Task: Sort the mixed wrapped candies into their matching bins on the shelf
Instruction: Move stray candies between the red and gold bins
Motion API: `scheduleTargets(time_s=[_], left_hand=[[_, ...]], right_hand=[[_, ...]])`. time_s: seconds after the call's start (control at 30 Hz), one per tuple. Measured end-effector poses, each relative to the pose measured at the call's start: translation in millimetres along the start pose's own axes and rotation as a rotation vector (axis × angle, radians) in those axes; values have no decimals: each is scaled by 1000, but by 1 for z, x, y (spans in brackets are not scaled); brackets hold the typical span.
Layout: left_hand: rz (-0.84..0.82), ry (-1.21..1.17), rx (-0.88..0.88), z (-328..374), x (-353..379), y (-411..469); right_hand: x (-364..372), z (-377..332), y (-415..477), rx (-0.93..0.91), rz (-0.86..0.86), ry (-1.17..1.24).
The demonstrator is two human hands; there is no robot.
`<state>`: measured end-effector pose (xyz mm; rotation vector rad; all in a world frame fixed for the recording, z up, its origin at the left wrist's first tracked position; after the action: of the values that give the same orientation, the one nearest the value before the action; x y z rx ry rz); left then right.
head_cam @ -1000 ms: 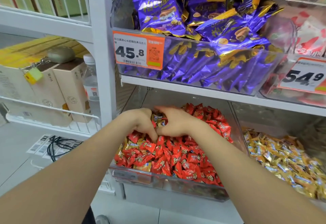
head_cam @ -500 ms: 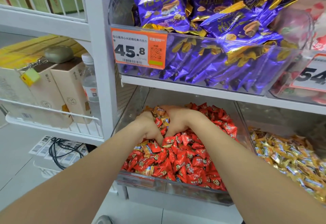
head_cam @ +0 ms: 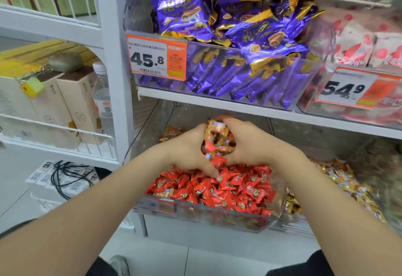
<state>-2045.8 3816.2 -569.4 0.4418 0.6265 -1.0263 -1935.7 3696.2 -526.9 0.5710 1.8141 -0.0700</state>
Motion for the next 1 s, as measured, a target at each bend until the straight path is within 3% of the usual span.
scheduleTargets(time_s=[0.07, 0.2, 0.27, 0.4, 0.6, 0.8, 1.0], left_hand=[[-70, 89, 24, 5, 8, -8], [-41, 255, 55, 7, 16, -18], [-45, 218, 70, 8, 19, -21], [-13, 136, 76, 14, 20, -24], [31, 315, 118, 17, 16, -18], [140, 97, 113, 12, -2, -13], [154, 10, 149, 9, -6, -16]], right_hand=[[-5, 9, -12, -5, -26, -14], [-7, 23, -34, 9, -140, -57], [-2, 25, -43, 18, -159, -26], [-2, 29, -44, 16, -75, -33], [-6, 19, -47, -76, 46, 74], [6, 6, -33, -211, 112, 27], [-7, 16, -31, 6, 187, 186]])
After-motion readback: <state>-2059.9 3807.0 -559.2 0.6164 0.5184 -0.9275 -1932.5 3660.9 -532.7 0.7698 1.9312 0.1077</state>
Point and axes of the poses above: each hand's wrist, its own y-axis towards the middle knuckle, its own x-axis out of the palm, z = x × y, the point moved 4 cm from there along y, towards the middle knuckle, and after that the axes turned 13 degrees about z, right-handed, at the moved point
